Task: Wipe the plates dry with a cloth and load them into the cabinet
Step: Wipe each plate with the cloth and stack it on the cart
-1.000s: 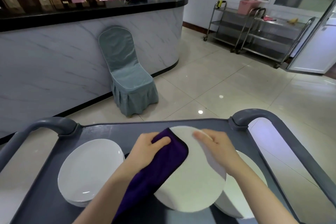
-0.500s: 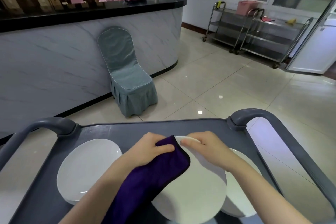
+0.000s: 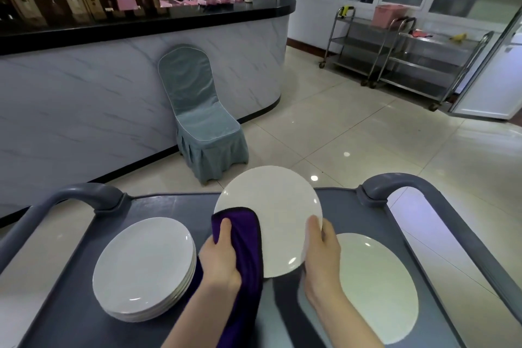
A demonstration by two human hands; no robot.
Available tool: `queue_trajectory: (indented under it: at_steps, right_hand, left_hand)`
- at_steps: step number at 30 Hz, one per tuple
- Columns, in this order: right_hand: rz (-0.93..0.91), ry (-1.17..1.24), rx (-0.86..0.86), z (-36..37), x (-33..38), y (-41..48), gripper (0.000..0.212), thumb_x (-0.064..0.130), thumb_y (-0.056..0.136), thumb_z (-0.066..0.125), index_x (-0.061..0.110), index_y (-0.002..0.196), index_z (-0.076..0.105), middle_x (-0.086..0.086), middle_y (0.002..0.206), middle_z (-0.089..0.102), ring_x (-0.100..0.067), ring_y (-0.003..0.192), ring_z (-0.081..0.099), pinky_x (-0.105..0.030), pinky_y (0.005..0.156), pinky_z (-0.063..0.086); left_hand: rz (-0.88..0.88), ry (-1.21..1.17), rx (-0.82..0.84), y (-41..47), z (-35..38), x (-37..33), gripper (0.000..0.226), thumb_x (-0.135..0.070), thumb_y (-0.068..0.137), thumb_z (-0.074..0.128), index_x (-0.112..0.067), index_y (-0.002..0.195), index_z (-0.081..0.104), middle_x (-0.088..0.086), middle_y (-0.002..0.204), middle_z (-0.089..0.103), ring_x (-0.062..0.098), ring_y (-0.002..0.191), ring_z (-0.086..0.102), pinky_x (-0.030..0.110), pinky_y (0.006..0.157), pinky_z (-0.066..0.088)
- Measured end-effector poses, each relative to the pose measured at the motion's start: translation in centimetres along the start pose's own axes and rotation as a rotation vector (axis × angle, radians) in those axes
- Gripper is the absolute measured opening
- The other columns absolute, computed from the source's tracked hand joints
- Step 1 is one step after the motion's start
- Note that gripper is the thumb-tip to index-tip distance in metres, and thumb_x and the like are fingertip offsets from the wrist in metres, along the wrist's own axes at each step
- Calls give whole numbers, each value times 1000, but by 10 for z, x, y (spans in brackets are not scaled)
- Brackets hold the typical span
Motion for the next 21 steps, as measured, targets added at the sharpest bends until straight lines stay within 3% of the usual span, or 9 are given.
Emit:
queue_trajectory:
  at_steps: [2, 4, 7, 9, 13, 15, 17, 19, 21]
  right_hand:
    - [9, -102, 171, 1, 12, 13, 10, 28, 96, 62, 19, 94, 66, 5, 85, 71, -11, 74, 66, -27, 66, 51]
    - [-84, -266, 307, 7, 40, 24, 9, 30, 94, 67, 22, 90, 69, 8, 81, 72, -4, 67, 65, -19, 59, 48]
    - [-251, -598, 526, 29, 73, 31, 12, 40, 92, 67, 29, 89, 72, 15, 82, 71, 1, 72, 62, -13, 64, 46]
    - [-250, -819, 713, 48, 70, 24, 22, 49, 91, 64, 29, 90, 72, 18, 84, 71, 2, 76, 63, -15, 69, 46]
    - [-278, -849, 738, 57, 67, 19, 43, 46, 95, 62, 6, 79, 63, 7, 70, 58, -9, 66, 51, -28, 65, 39]
    - [-285, -747, 646, 49, 73, 24, 46, 40, 94, 65, 5, 67, 52, 3, 65, 45, -11, 62, 39, -30, 60, 30]
    - [-238, -582, 468, 33, 75, 28, 47, 34, 93, 68, 16, 58, 42, 5, 60, 36, -11, 57, 32, -26, 54, 25]
    - [-218, -400, 220, 20, 69, 24, 51, 27, 94, 67, 22, 56, 34, 9, 55, 29, -10, 53, 25, -22, 48, 21]
    - [-162, -210, -23, 10, 46, 8, 52, 27, 96, 63, 23, 55, 31, 13, 51, 28, -9, 51, 25, -18, 44, 23]
  left_hand:
    - [114, 110, 73, 6, -2, -27, 32, -38, 95, 63, -8, 85, 68, 7, 81, 68, 24, 74, 61, 35, 69, 52]
    - [202, 233, 200, 6, 7, -50, 30, -37, 93, 65, -9, 83, 71, 8, 80, 73, 23, 73, 65, 37, 70, 53]
    - [345, 561, 443, -3, 36, -77, 24, -38, 91, 67, -21, 77, 75, 5, 78, 76, 22, 71, 72, 34, 64, 55]
    - [426, 796, 602, -15, 58, -82, 21, -39, 90, 68, -25, 76, 74, 0, 75, 75, 15, 68, 71, 24, 59, 53]
    - [409, 900, 710, -21, 73, -78, 23, -40, 89, 68, -21, 77, 73, 2, 75, 75, 11, 64, 68, 22, 57, 51]
    - [401, 769, 609, -15, 62, -75, 26, -38, 91, 67, -15, 79, 72, 5, 75, 74, 17, 66, 66, 30, 61, 50]
    - [385, 540, 328, -6, 33, -65, 35, -37, 93, 64, -8, 74, 65, 3, 68, 68, 19, 64, 57, 31, 61, 45]
    - [237, 278, -9, -2, -5, -36, 41, -40, 96, 58, -8, 70, 61, 0, 67, 62, 17, 62, 51, 29, 58, 42]
    - [53, 174, -204, -11, -25, 4, 41, -44, 97, 55, -15, 68, 57, 1, 72, 58, 15, 63, 50, 28, 57, 37]
Point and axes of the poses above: each hand's wrist, its own y-axis towards the middle knuckle, its own z-axis out of the palm, x = y × z, the point moved 10 cm from there along y, towards the middle knuckle
